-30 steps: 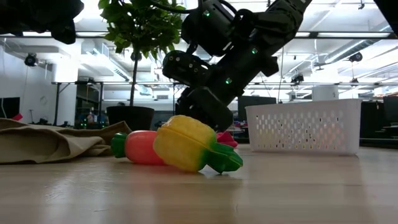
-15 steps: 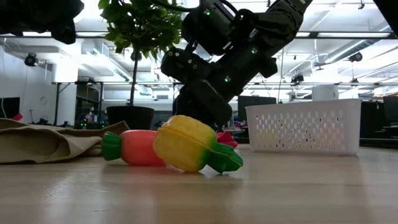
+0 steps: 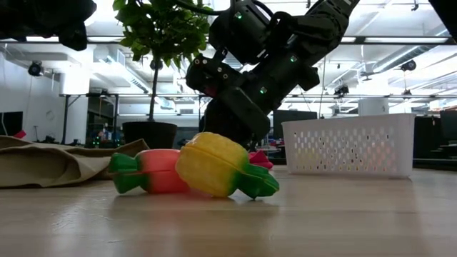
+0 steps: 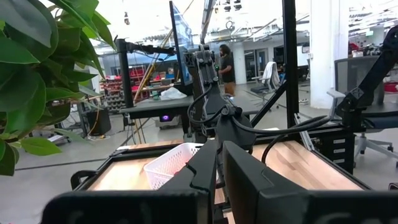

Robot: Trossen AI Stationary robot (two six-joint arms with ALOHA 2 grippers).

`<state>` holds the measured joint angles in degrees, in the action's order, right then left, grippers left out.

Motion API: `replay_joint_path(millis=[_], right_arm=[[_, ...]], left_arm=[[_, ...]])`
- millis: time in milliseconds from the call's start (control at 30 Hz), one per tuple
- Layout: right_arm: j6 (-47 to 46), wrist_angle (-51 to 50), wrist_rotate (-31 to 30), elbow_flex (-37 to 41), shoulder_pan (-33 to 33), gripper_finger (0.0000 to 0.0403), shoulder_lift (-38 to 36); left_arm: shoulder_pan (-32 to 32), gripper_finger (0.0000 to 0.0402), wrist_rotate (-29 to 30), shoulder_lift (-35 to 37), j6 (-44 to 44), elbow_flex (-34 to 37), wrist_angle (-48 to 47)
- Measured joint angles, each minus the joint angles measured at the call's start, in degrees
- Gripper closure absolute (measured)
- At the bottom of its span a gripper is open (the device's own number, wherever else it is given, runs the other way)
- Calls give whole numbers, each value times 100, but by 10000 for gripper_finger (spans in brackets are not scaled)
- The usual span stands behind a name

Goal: Pick and placing Produce into tupperware
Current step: Put the pink apricot into the white bin

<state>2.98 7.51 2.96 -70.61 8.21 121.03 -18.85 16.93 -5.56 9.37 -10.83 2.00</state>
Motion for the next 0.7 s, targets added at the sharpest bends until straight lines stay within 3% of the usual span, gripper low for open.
replay_joint_path(millis=[367,700], right_arm=[[-211,6,-5,9,-46,80,2],[-170,8,65,9,-74,171,4]], left_arm=[[2,387,0,0,0,0,2],[0,387,1,0,0,0,2]])
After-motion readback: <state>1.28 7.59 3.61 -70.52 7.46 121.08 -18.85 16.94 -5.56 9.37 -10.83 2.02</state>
